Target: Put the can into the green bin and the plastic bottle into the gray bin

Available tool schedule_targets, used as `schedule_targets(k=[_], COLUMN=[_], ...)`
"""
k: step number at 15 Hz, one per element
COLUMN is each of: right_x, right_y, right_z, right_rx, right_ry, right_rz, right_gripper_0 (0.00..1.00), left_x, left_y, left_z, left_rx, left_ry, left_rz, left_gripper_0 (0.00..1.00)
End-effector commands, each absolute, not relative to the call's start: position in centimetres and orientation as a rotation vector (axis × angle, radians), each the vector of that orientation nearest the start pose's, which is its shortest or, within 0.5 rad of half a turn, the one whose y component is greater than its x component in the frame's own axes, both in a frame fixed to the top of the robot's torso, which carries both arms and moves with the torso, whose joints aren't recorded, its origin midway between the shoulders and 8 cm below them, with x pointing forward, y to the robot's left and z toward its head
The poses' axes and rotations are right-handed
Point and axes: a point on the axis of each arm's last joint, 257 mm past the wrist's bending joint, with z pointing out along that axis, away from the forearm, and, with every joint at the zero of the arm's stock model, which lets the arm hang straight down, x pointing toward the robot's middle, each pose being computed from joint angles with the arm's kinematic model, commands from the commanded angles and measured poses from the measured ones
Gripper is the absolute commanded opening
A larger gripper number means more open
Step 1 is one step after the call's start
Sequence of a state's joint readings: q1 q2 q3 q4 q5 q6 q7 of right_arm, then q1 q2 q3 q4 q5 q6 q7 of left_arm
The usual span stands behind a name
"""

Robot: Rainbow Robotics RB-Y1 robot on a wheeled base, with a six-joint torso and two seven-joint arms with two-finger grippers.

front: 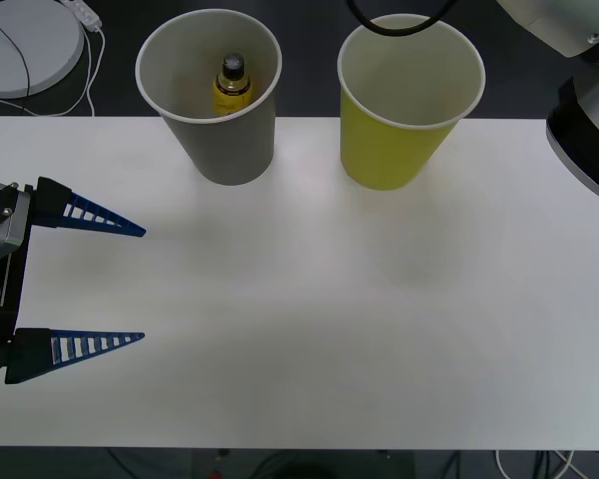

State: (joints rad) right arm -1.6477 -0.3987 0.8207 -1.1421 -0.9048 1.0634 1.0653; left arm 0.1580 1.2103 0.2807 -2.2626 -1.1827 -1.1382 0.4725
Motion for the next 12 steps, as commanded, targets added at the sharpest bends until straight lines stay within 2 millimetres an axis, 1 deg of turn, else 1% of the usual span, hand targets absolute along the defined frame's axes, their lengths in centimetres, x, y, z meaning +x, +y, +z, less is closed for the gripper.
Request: schedule_targets(k=[1, 2, 4, 8, 10, 12], right_x=[60.0, 60.1, 60.0, 58.9, 58.0, 56.6], right_y=[11.1, 10.8, 9.4, 5.7, 4.2, 2.9], right_z=[9.0, 8.9, 8.3, 7.3, 7.5, 7.8], right_rx=[-0.658, -0.657, -0.662, -0.678, -0.665, -0.647], right_ry=[1.988, 1.988, 1.977, 1.925, 1.888, 1.848], right_rz=[0.248, 0.255, 0.273, 0.306, 0.343, 0.398], right_gripper_0=[1.0, 1.0, 1.0, 1.0, 1.0, 1.0], left_x=[30.4, 30.4, 30.4, 30.4, 30.4, 30.4], left_y=[19.0, 19.0, 19.0, 19.0, 19.0, 19.0], left_z=[-9.0, -9.0, -9.0, -9.0, -9.0, -9.0], left_rx=[1.595, 1.595, 1.595, 1.595, 1.595, 1.595], left_ry=[1.568, 1.568, 1.568, 1.568, 1.568, 1.568], left_rz=[-0.455, -0.455, -0.455, -0.455, -0.455, -0.455], left_gripper_0=[1.0, 1.0, 1.0, 1.0, 1.0, 1.0])
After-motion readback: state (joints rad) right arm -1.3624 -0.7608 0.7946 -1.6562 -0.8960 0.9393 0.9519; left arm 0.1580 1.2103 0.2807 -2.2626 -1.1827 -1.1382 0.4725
